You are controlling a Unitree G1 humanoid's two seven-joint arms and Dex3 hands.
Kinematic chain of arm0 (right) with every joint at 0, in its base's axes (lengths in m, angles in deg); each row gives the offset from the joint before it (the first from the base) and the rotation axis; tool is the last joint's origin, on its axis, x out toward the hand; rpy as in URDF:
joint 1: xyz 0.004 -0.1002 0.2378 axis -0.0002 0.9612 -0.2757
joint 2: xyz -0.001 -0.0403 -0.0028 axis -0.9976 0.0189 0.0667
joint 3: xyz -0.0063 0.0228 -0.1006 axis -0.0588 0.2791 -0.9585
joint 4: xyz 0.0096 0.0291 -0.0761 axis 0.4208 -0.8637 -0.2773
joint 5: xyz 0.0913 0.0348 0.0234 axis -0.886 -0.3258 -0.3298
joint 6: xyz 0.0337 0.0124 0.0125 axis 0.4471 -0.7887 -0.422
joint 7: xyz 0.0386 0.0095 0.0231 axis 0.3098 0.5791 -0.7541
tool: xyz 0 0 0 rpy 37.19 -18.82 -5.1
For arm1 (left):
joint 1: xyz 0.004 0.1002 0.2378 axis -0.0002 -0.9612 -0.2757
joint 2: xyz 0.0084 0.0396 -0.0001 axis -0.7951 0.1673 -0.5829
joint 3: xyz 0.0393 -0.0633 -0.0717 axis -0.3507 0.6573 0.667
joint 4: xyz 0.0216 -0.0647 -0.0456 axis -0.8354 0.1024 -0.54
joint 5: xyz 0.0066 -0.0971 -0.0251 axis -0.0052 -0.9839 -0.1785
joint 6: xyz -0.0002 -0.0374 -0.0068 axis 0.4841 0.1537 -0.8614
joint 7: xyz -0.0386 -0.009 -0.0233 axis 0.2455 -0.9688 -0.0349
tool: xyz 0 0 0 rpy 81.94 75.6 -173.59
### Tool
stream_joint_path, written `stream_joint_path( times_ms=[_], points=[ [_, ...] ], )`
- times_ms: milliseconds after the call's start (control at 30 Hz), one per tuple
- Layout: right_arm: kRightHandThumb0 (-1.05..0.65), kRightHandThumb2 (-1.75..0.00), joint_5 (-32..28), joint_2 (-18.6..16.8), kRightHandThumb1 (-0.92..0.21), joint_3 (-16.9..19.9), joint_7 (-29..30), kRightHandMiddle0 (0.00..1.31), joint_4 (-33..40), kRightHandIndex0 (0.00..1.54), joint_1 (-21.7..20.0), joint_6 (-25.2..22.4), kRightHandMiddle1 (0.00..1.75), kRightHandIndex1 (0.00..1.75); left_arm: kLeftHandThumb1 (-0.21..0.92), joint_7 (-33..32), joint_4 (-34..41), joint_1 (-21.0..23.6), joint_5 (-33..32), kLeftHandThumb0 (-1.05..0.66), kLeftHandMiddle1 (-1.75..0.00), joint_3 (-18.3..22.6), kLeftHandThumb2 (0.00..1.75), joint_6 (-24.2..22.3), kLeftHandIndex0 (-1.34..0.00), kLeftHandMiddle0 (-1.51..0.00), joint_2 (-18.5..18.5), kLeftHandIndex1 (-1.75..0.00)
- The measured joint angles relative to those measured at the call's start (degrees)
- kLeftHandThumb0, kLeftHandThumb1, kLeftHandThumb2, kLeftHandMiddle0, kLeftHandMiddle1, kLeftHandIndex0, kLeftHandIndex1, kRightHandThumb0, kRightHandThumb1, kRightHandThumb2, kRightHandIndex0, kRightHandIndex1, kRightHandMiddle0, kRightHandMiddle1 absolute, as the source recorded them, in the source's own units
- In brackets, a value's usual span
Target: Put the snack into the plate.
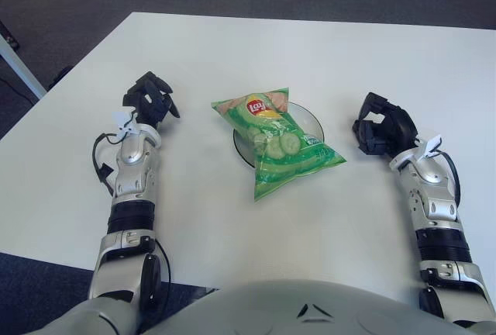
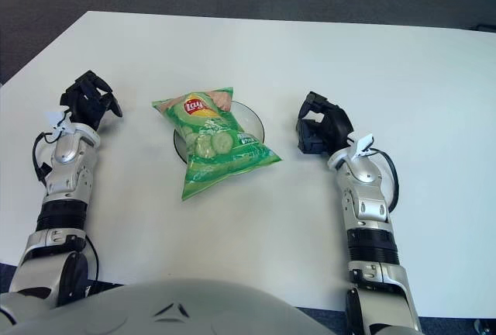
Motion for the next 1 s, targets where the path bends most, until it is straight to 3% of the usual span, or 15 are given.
stream_joint_path(
  times_ms=[200,500,1000],
  points=[
    [-0.50,-1.36,-0.35,-0.54,-0.28,0.73,0.99,0.64,1.07,1.30,0.22,0.04,1.75,1.75,0.72,1.45,3.07,-1.67,1.35,-0.44,-1.75,-2.74,0.97,0.00,-1.05,-1.36,-0.04,-1.75],
    [-0.50,-1.38,-0.61,-1.60,-0.27,2.17,3.87,0.66,1.60,1.31,0.37,-0.25,1.75,1.75,0.70,7.56,2.98,-1.99,1.38,-0.41,-1.75,-5.50,0.98,1.90,-0.91,-1.32,-0.86,-1.75],
    [-0.51,-1.42,-0.76,-3.21,-0.23,4.62,8.37,0.68,1.73,1.30,0.30,3.20,1.75,1.75,0.68,9.81,2.85,-2.09,1.52,-0.40,-1.75,-6.94,0.99,3.46,-0.89,-1.31,-1.54,-1.75]
  ],
)
